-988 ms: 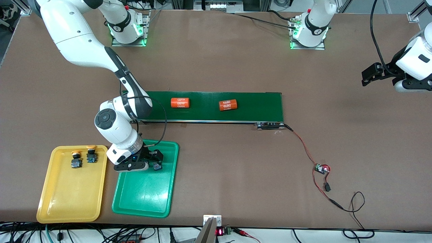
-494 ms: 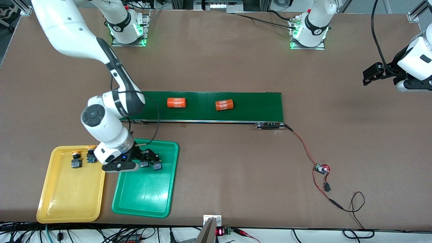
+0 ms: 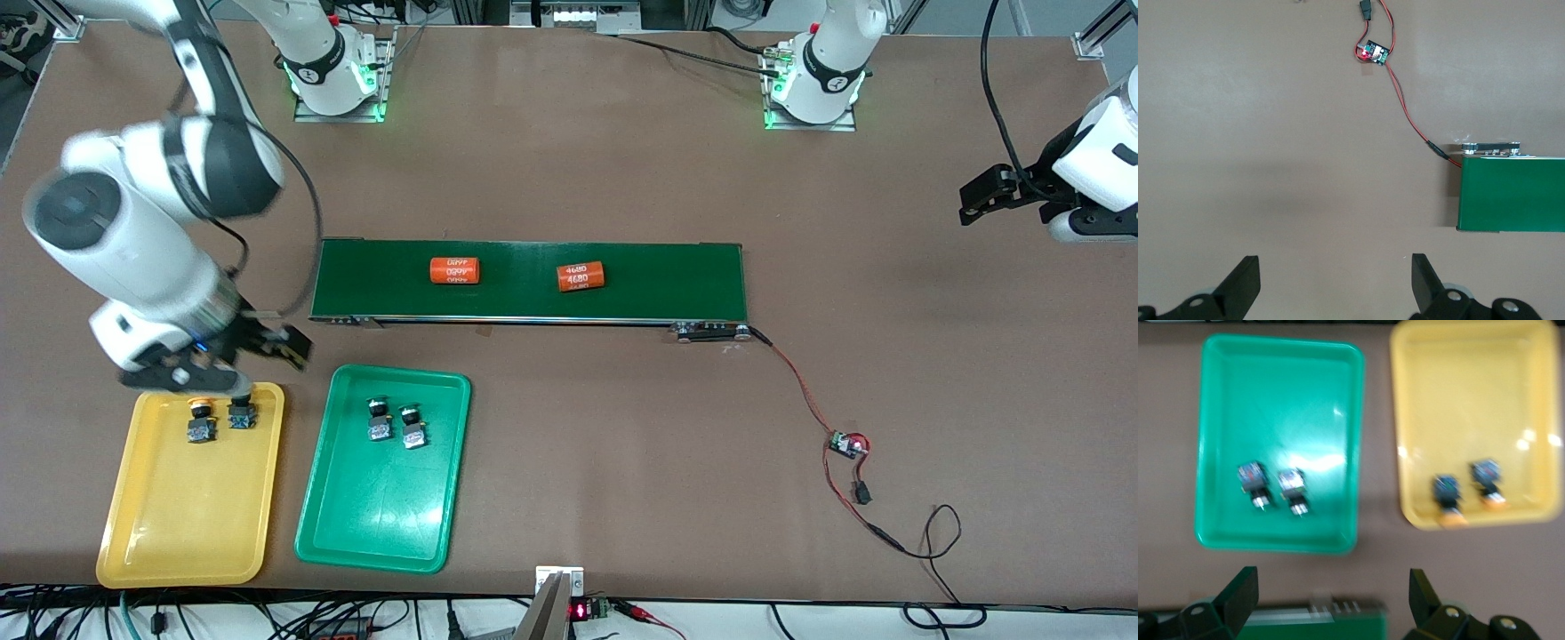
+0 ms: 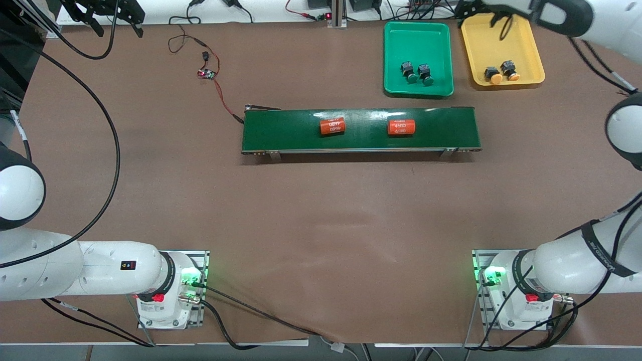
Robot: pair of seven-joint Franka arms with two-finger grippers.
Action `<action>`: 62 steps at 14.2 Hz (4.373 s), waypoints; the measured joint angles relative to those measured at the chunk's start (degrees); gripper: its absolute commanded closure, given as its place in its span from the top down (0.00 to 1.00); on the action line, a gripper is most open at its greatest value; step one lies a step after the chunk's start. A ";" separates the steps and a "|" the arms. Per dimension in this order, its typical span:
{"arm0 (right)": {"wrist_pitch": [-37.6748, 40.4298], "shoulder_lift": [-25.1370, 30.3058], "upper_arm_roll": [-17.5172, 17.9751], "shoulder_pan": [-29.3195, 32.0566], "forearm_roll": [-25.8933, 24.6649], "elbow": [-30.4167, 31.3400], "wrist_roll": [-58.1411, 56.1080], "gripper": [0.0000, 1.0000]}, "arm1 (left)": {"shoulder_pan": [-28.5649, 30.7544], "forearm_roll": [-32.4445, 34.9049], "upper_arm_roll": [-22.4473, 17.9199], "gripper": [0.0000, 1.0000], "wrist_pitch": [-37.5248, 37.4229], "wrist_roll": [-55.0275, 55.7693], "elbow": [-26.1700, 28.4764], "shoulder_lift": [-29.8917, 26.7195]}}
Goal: Sort buttons by color to trays
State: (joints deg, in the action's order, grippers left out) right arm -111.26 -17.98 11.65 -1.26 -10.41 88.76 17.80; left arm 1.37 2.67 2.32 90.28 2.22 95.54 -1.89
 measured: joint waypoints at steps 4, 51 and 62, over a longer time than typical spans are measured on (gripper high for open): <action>8.08 8.83 0.00 2.00 0.78 4.77 -6.58 1.00 | 0.17 0.00 -0.02 1.00 -0.12 0.00 -0.01 0.00; 24.25 22.00 -4.50 5.60 12.30 7.85 -8.41 1.00 | -0.10 0.00 0.62 1.00 -1.88 -0.10 -0.96 0.00; 24.26 21.45 -4.41 5.45 12.30 7.85 -8.41 1.00 | -0.11 0.00 0.64 1.00 -2.12 -0.11 -1.06 0.00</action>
State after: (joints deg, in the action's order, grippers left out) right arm -87.00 3.47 7.24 4.19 1.88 96.61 9.39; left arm 1.25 2.67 2.96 88.17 2.11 94.48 -1.89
